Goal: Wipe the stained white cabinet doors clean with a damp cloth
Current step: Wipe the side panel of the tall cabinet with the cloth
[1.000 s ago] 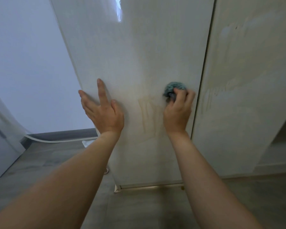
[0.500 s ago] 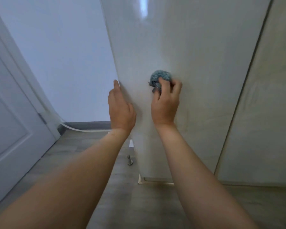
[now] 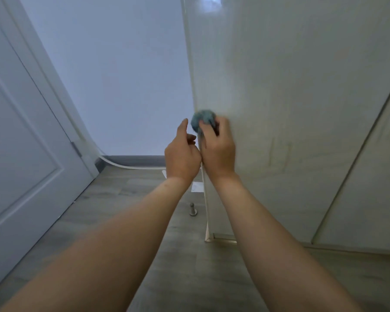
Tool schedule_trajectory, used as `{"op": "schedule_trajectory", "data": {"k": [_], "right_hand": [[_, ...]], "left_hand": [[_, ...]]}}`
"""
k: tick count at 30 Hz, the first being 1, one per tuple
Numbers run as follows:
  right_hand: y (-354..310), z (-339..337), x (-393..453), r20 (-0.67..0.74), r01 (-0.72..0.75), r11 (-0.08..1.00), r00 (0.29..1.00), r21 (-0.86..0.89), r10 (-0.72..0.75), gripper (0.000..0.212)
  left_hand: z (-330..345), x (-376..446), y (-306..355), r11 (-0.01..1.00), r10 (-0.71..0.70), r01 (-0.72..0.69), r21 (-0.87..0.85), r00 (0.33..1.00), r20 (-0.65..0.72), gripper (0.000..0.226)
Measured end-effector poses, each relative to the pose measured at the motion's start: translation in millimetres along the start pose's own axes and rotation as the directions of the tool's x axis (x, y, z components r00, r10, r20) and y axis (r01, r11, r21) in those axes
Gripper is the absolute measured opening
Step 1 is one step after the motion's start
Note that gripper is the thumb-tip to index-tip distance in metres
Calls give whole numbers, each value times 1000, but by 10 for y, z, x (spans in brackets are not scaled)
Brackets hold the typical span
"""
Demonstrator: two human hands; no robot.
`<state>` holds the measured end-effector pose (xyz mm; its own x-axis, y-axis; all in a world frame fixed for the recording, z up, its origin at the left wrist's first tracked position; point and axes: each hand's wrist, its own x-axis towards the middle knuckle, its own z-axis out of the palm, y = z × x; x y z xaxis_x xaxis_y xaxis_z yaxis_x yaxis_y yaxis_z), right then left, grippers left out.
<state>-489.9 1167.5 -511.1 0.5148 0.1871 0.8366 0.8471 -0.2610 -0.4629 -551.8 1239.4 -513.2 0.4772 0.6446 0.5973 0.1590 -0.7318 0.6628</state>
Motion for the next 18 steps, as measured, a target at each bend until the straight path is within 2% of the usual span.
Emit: {"op": "schedule_trajectory", "data": {"k": [3,6,9,11,12,13,14,15,16,17,18], "right_hand": [[324,-54,-601,170,-31,991,984,-128,52,13],[301,-133,-301,95,15,990,995,-137,-2,5],[349,-248,123,-127,19,985,991,-169,-41,23],[553,-294,-110,-59,-82,990,995,-115,76,21],[636,-338,-313,-1,-78,991,997,-105,78,18],[725,-380,-473,74,-30,986,996,-165,43,14],[836,-414,-534,111,54,977,993,-208,-31,14],[841,-484,-450,115,65,976,992,-207,-42,15],[837,-562,-266,46,54,980,998,-192,-46,15],[814,-671,3,-92,3,984,996,-177,-19,17],[863,-744,238,-269,-35,980,963,-195,-19,20]], "left_hand": [[94,-183,21,997,-13,17,-70,998,58,65],[219,-246,30,996,10,-8,-87,1000,25,67],[349,-282,70,998,24,-26,-56,999,-23,78],[417,-348,137,999,17,-18,-32,999,-31,84],[452,-382,170,1000,19,-20,-18,999,-34,86],[492,-415,210,1000,15,-15,-2,999,-37,88],[543,-435,254,1000,1,0,18,999,-38,91],[593,-451,285,999,-19,20,42,999,-40,93],[645,-458,313,997,-39,41,67,998,-39,96],[698,-467,346,994,-60,63,92,998,-35,99],[758,-485,391,990,-84,87,111,996,-27,100]]}}
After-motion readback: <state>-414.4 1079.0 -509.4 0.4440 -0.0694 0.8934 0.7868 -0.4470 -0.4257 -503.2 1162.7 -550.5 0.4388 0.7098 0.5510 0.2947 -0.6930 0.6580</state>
